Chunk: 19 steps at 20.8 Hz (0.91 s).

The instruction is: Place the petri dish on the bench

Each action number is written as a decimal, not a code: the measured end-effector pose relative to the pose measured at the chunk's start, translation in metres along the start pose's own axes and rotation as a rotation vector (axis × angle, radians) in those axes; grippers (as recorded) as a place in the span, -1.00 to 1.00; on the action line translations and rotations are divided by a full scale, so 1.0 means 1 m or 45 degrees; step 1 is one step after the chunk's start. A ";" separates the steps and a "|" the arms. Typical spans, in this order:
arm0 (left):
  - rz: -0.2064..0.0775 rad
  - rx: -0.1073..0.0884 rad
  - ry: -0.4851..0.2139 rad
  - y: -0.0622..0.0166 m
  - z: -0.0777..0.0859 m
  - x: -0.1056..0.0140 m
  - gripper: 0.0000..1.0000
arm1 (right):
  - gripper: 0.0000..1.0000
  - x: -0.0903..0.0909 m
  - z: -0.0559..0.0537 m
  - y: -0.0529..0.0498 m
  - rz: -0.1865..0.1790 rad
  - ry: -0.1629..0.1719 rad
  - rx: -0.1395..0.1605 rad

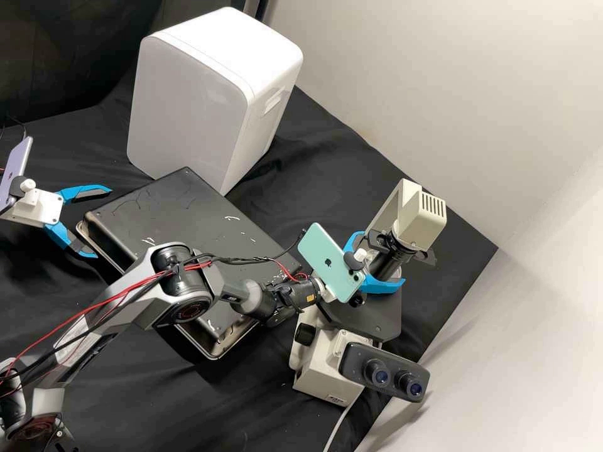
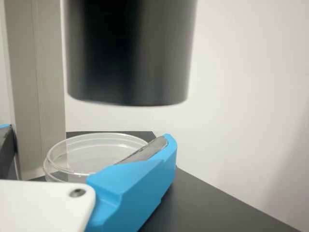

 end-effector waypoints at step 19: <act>-0.008 0.001 0.001 -0.0012 0.000 0.000 1.00 | -1.00 -0.076 -0.003 -0.002 -0.058 0.030 0.169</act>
